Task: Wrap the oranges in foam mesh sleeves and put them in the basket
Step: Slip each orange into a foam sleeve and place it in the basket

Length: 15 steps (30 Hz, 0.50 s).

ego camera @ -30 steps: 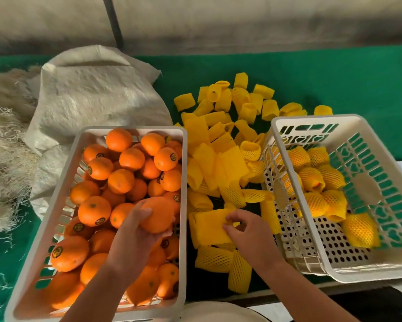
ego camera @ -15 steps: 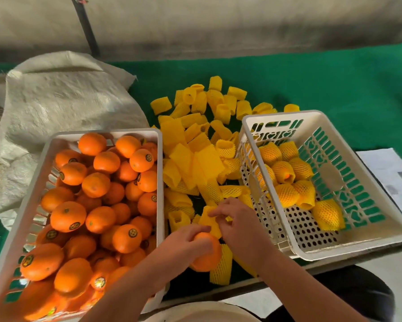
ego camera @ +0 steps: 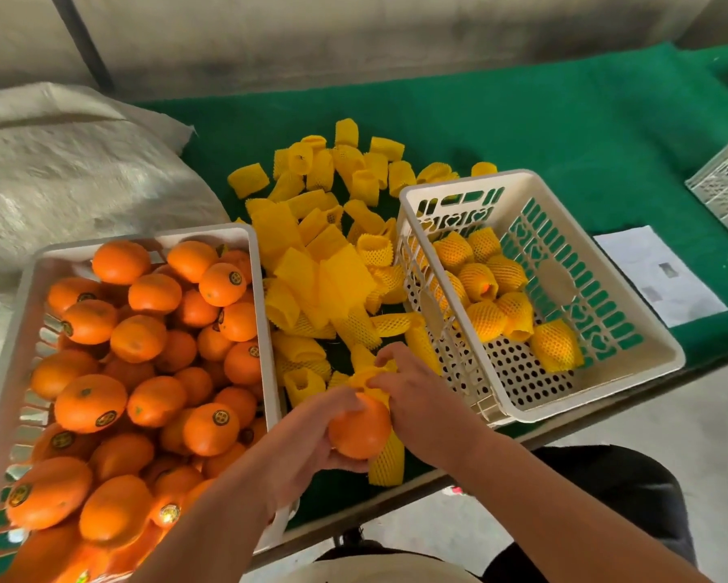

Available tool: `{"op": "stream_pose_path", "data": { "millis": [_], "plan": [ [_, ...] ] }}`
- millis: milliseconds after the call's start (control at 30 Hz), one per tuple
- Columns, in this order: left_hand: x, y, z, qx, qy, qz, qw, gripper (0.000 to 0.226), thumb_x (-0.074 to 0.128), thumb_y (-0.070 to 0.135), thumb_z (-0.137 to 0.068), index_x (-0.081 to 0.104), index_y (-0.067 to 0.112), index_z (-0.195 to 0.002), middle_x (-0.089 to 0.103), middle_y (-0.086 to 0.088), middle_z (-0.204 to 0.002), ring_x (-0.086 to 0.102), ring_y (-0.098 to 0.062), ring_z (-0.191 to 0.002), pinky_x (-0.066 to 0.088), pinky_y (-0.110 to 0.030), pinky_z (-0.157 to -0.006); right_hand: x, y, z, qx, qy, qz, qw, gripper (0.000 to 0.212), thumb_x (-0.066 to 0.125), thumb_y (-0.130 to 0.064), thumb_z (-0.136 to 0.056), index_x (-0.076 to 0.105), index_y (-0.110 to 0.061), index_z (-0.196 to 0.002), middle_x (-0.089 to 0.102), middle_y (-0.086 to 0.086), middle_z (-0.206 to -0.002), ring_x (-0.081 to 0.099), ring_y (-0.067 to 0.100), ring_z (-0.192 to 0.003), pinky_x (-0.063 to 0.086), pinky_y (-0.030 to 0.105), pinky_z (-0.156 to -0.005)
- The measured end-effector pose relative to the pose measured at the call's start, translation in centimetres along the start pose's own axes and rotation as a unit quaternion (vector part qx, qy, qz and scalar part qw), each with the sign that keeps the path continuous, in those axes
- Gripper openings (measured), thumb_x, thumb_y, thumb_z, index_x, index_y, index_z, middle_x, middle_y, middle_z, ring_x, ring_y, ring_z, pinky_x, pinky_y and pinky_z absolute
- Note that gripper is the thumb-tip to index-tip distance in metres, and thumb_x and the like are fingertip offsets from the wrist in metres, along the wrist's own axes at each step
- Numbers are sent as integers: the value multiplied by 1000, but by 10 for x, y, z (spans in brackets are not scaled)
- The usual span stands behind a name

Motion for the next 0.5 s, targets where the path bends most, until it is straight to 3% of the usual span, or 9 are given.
{"op": "stream_pose_path", "data": {
  "millis": [100,167,267,333,433,500],
  "plan": [
    [-8,3,-6,38,67,147,986,58,80,41,-77,55,26,-127,62,-20,-127,75,-43,-96,61,-41,-65,2,2,6,65,-10,8,998,25,58,-6,-96,69,-15,-116,37,2,-135,49,13,-109,30,6,-71],
    [-8,6,-7,73,101,192,973,51,79,48,-80,58,26,-120,67,-19,-120,77,-39,-91,61,-39,-59,8,0,10,98,-26,-17,995,30,58,-5,-95,64,-17,-122,34,0,-133,47,9,-89,30,7,-62],
    [-6,4,-9,115,155,4,981,66,77,71,-65,65,29,-114,71,-7,-115,76,-29,-94,62,-33,-61,11,-6,8,105,-13,-83,991,46,65,-9,-92,52,-27,-132,28,-4,-135,51,9,-84,36,8,-61],
    [-2,0,-11,136,182,-150,962,69,73,76,-65,61,35,-119,61,9,-117,66,-18,-98,60,-24,-59,8,-5,5,104,5,-100,990,59,70,-12,-90,44,-30,-139,25,-6,-137,48,11,-91,37,3,-61],
    [2,1,-13,140,159,-222,952,52,77,51,-86,47,44,-128,49,19,-116,56,-11,-96,56,-19,-55,2,-6,7,88,12,-87,992,66,75,-19,-90,37,-32,-143,21,-8,-140,45,11,-93,35,0,-58],
    [2,1,-11,114,123,-213,963,55,77,43,-84,47,44,-130,50,16,-122,57,-14,-99,59,-22,-58,-1,-10,13,77,6,-88,993,70,75,-23,-91,34,-33,-147,18,-9,-143,52,14,-97,36,2,-66]
  ]
}}
Point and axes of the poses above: each hand's wrist, its own z-axis away from the middle knuckle, its own x-axis out of the palm, y = z × x, the point moved 4 cm from there along -z, towards the middle knuckle
